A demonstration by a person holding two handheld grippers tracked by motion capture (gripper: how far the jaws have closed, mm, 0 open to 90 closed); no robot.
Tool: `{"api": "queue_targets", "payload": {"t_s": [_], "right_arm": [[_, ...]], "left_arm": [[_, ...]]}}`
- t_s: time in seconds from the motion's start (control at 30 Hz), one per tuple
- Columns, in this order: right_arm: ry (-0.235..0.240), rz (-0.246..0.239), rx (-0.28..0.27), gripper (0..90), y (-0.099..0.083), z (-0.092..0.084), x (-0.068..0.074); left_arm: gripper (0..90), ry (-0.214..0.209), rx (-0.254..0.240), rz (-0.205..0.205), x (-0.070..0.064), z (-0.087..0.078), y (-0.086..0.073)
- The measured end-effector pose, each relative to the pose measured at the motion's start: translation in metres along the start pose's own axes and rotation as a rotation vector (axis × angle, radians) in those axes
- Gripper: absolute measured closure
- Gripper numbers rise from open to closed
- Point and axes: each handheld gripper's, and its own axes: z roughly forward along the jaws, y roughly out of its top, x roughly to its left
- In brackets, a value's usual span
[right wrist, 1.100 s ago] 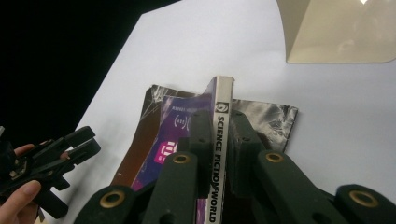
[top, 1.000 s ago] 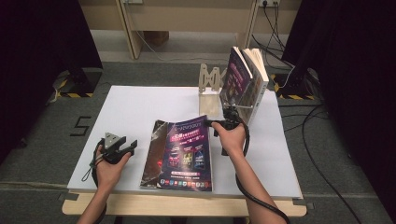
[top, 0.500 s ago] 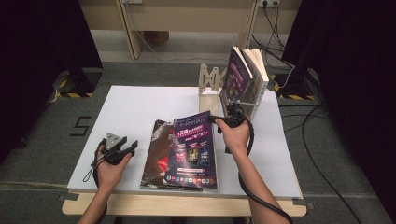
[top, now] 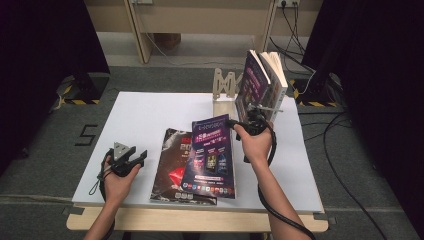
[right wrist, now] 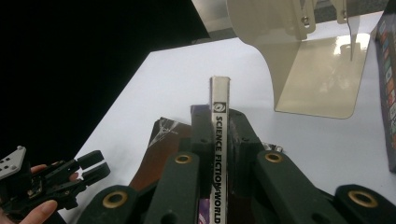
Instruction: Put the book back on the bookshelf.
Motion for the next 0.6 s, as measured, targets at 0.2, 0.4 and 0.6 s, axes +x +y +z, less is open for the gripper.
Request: {"api": "queue_targets", "payload": {"t_s": [0.2,0.4,0.6], "right_arm": [[-0.003,-0.023,-0.021,83.7,0.002,-0.005,0.002],[-0.007,-0.033,-0.041,83.7,0.005,-0.008,0.002],[-0.008,-0.035,-0.056,83.7,0.008,-0.013,0.003]], "left_arm": [[48.9,0.0,-0.003,0.001,0.0,0.0,0.0],[48.9,-0.001,-0.001,0.002,0.0,0.0,0.0],[48.9,-0.001,0.002,0.003,0.0,0.0,0.0]]}}
